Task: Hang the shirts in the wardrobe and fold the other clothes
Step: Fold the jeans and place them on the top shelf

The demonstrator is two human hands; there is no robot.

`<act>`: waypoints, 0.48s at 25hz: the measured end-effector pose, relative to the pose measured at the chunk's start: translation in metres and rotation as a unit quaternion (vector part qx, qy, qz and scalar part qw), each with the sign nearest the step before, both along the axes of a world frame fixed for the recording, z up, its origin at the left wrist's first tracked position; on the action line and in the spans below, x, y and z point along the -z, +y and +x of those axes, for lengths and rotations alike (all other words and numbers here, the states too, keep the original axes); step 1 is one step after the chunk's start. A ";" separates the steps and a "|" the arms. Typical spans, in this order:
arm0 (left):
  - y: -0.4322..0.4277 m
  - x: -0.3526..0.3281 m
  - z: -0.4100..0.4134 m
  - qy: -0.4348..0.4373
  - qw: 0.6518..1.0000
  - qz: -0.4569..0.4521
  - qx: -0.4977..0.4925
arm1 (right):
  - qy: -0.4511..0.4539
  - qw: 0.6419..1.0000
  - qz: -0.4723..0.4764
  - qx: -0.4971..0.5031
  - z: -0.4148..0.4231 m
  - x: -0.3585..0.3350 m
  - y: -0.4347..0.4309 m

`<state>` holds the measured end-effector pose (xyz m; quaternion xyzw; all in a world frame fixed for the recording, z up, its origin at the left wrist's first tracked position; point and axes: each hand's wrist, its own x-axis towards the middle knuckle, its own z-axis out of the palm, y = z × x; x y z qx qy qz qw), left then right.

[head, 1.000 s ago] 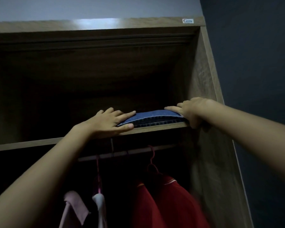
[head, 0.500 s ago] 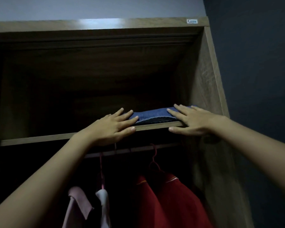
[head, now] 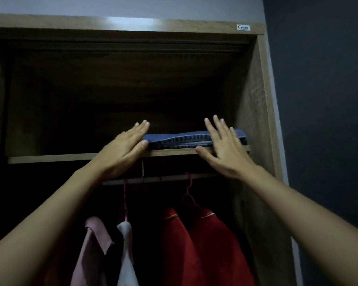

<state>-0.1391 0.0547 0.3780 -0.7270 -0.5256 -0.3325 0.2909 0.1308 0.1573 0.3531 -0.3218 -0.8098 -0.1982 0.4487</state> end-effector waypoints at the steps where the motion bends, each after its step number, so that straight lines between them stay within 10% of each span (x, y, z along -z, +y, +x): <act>1: -0.006 0.009 -0.002 -0.002 1.000 0.010 -0.001 | 0.012 1.000 0.015 -0.014 -0.009 0.009 -0.007; 12: -0.111 0.207 -0.062 0.056 0.976 -0.029 -0.208 | -0.007 0.969 -0.094 -0.230 -0.146 0.188 -0.107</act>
